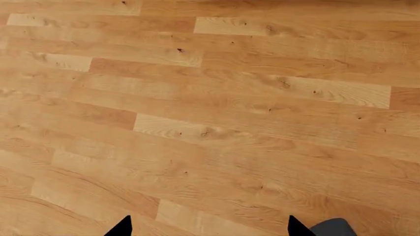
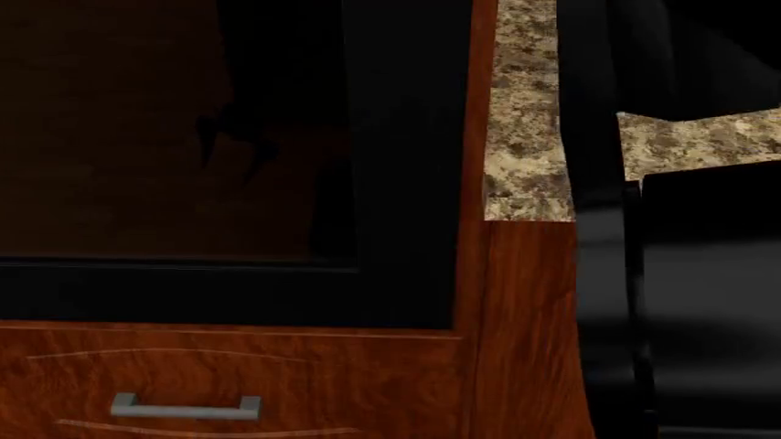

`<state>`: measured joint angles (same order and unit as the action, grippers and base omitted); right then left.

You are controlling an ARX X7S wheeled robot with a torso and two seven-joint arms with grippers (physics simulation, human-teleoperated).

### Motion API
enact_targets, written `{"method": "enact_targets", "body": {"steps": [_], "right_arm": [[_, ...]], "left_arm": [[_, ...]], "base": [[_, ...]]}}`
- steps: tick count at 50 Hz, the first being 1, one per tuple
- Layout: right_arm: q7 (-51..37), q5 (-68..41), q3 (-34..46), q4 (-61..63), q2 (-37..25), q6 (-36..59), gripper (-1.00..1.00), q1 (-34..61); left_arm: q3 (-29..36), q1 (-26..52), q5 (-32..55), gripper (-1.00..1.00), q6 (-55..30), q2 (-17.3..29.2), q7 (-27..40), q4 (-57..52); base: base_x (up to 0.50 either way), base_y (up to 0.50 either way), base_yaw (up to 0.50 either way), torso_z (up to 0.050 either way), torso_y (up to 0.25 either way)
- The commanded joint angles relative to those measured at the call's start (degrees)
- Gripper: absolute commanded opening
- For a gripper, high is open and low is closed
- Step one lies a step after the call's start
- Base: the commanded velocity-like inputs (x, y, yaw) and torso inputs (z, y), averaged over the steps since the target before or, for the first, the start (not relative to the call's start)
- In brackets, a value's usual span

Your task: Press the stop button on the microwave

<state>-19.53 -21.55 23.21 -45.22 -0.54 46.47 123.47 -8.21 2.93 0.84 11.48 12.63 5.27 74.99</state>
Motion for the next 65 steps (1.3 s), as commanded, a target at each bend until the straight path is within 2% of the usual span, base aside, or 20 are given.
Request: {"method": "enact_targets", "body": {"steps": [1,6,24,52,65], "right_arm": [[-1.2,-4.6,2.7,-3.4,-0.4,-1.9,1.0,3.9],[-1.3,-5.3,3.3,-3.8,-0.4,-2.1,1.0,4.6],[-4.3,-8.9,4.2,6.8,-2.1,2.4,1.0,3.3],[-3.9,-10.6,5.3,9.9,-2.2,-0.6,1.0,4.9],[-4.9,-10.6,6.2,9.4,-1.8,-2.5,1.0,4.3]], "left_arm": [[0.0,0.0,0.0,1.0,0.0,0.0,0.0,0.0],[0.0,0.0,0.0,1.0,0.0,0.0,0.0,0.0],[0.0,0.0,0.0,1.0,0.0,0.0,0.0,0.0],[0.0,0.0,0.0,1.0,0.0,0.0,0.0,0.0],[0.0,0.0,0.0,1.0,0.0,0.0,0.0,0.0]], "base": [[0.0,0.0,0.0,0.0,0.0],[0.0,0.0,0.0,0.0,0.0],[0.0,0.0,0.0,0.0,0.0],[0.0,0.0,0.0,0.0,0.0],[0.35,0.0,0.0,0.0,0.0]]}}
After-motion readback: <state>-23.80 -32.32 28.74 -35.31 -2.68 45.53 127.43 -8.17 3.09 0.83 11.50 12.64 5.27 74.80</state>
